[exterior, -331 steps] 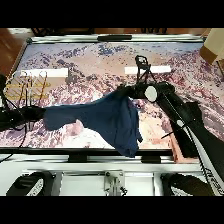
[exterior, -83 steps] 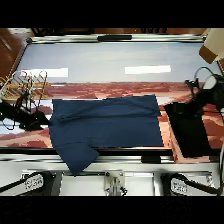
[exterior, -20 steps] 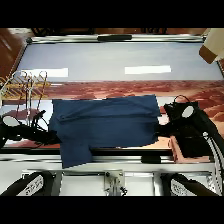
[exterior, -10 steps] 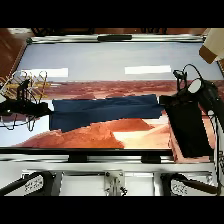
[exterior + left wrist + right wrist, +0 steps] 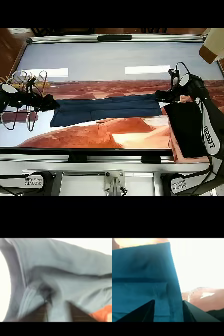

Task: Fold the shirts.

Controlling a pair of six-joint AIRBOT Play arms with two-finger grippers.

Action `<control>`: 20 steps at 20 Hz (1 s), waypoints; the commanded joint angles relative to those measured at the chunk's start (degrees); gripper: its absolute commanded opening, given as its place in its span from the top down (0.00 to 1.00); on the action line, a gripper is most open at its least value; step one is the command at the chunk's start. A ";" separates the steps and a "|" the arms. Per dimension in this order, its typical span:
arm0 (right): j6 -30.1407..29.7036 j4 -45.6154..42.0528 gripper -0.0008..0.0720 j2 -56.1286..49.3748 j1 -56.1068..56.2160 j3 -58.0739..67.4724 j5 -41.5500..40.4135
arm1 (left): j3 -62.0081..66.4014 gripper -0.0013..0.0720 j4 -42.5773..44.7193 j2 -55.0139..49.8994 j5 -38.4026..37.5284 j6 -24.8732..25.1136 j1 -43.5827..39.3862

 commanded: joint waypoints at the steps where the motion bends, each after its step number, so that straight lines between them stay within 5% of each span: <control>1: -3.80 2.21 0.34 -0.61 0.02 1.01 0.50 | 0.79 0.11 -0.68 -1.51 -0.31 0.07 0.07; 2: -3.91 2.08 0.03 -0.24 -0.42 1.57 1.07 | 1.66 0.11 -0.68 -1.51 -1.55 1.20 0.09; 17: -2.80 8.31 0.11 -7.21 1.92 1.99 4.87 | 14.10 0.12 -0.70 0.20 -7.45 1.16 -4.74; 18: -2.60 8.28 0.15 -7.41 2.69 1.99 5.09 | 14.32 0.12 -0.72 0.20 -7.45 1.16 -5.62; 20: -3.21 8.35 0.84 -6.91 3.50 2.01 5.03 | 14.62 0.12 -0.79 0.20 -7.37 1.16 -7.63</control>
